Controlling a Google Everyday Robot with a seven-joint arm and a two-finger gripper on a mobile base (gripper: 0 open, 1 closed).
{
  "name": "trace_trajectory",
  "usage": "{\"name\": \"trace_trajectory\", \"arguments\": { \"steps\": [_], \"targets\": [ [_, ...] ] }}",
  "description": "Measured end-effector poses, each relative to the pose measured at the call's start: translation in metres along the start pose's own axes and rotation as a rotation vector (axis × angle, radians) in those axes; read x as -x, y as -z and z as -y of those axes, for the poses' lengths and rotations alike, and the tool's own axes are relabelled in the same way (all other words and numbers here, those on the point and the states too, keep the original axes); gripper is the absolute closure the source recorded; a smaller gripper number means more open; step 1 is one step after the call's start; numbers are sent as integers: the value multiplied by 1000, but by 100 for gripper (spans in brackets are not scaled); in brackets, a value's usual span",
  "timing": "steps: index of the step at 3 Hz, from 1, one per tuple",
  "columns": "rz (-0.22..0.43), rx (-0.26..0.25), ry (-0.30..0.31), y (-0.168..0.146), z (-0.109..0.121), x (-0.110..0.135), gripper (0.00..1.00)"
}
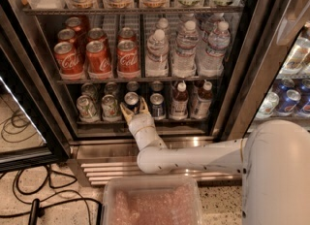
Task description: Pick pepsi can from bottom shelf of fridge
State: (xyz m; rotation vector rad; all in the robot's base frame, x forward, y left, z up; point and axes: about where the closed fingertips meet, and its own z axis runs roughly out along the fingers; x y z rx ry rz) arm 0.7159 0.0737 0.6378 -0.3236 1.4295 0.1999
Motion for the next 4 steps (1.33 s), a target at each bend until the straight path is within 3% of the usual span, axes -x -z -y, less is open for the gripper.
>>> {"name": "trace_trajectory", "arguments": {
  "steps": [3,4],
  "targets": [
    [-140,39,-46,29,6,-3,100],
    [-149,45,-49,31,6,-2,100]
  ]
}}
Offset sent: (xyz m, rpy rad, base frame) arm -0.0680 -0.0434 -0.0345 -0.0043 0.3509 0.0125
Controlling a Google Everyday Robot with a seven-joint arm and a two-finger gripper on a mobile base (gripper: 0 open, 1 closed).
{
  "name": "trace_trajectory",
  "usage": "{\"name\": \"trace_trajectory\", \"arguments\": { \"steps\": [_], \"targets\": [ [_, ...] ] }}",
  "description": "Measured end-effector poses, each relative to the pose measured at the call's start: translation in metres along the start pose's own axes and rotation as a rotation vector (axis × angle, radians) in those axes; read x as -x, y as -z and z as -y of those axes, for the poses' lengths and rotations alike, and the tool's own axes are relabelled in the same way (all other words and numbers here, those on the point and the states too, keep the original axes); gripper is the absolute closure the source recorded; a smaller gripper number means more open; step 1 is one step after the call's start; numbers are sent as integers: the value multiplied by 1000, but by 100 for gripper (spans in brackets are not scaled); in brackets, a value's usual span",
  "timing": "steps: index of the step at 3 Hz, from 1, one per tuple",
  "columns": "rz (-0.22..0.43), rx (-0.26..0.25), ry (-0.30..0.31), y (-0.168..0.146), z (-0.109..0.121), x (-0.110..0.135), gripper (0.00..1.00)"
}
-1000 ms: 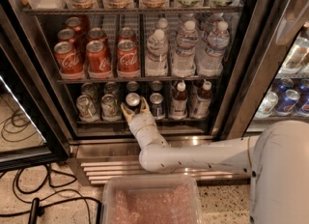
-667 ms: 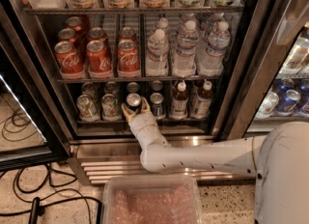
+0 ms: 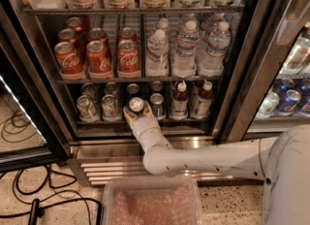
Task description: Pick pepsi can from bottom shelf of fridge
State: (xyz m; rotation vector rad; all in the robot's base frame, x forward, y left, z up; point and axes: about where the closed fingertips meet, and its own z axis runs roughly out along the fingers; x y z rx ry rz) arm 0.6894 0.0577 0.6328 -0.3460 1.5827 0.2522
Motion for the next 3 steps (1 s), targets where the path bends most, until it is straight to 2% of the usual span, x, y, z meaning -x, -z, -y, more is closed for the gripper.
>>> {"name": "trace_trajectory", "arguments": {
  "steps": [2,3],
  "targets": [
    [-27,32,-7,6,-3,0,100],
    [-22,77,-5,23,-8,17,100]
  ]
}}
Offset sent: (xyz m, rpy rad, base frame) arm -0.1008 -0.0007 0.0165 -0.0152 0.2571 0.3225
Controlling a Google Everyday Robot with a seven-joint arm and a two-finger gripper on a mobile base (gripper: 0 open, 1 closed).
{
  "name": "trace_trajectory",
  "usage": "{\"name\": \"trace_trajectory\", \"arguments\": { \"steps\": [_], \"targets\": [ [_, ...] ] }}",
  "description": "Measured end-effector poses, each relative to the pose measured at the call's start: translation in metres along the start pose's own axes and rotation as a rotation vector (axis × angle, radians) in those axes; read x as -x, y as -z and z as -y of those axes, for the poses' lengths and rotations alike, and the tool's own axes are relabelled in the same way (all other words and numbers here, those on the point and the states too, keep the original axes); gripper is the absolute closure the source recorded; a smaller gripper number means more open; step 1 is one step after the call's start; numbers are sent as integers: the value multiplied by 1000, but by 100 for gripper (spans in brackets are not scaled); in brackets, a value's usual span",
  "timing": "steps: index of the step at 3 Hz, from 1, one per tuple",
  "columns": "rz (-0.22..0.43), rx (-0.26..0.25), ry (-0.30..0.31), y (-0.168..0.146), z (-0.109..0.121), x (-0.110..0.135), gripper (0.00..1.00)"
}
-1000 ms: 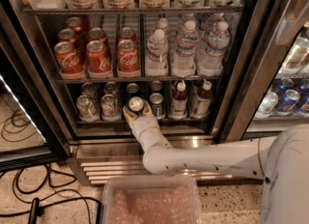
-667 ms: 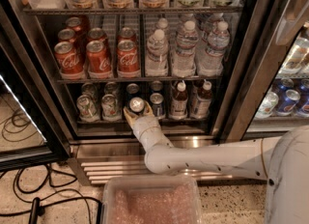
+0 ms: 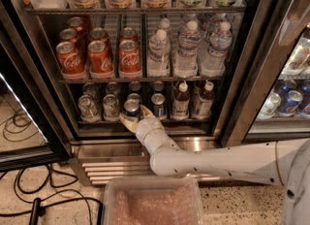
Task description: Pick pepsi can from bottom shelf of fridge
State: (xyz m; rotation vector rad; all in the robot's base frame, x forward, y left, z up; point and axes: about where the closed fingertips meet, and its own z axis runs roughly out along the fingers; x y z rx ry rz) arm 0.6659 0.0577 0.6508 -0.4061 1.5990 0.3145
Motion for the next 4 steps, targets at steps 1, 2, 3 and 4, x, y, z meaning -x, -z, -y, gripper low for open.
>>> {"name": "trace_trajectory", "arguments": {
  "steps": [1,2,3,4],
  "targets": [
    [0,0,0,0,0,0,100],
    [-32,36,0,9,-11,-10,100],
    [-91,66,0,35,-23,-21,100],
    [-60,89,-9,81,-29,-15,100]
  ]
}}
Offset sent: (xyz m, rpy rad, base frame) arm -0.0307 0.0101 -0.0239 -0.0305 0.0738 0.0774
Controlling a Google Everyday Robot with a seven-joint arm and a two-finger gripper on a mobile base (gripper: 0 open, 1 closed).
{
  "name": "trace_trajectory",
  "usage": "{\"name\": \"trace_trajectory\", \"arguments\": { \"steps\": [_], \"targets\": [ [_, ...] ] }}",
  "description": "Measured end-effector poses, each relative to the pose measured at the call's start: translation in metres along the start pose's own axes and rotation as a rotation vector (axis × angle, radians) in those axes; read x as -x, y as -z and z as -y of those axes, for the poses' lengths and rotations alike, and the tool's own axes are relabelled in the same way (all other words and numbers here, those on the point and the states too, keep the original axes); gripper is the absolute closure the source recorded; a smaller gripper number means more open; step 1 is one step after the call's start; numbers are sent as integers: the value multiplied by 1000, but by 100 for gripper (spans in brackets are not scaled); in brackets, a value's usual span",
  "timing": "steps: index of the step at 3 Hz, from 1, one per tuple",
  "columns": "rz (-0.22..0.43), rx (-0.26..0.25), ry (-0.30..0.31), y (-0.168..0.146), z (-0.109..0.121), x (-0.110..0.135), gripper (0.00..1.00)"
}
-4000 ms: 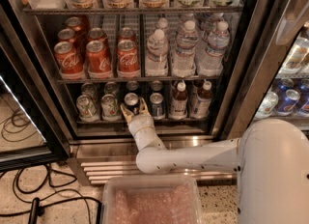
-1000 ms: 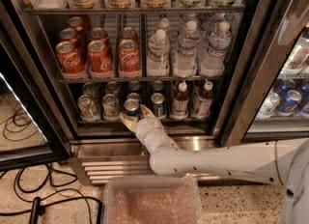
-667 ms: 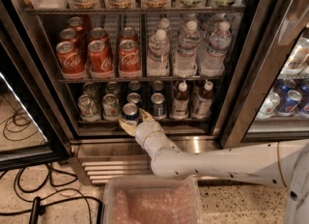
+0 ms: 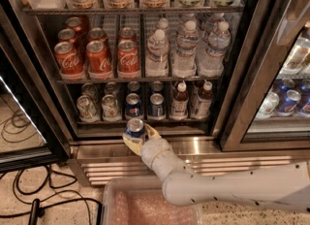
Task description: Pick pepsi can from bottom shelf of fridge
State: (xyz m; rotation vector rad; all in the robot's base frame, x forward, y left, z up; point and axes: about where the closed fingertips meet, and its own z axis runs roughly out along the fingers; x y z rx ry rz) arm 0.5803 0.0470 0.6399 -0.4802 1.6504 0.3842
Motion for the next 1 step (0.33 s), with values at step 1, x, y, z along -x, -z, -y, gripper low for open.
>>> {"name": "trace_trajectory", "arguments": {
  "steps": [1],
  "targets": [
    [1,-1,4,5,3,-2,100]
  ]
}}
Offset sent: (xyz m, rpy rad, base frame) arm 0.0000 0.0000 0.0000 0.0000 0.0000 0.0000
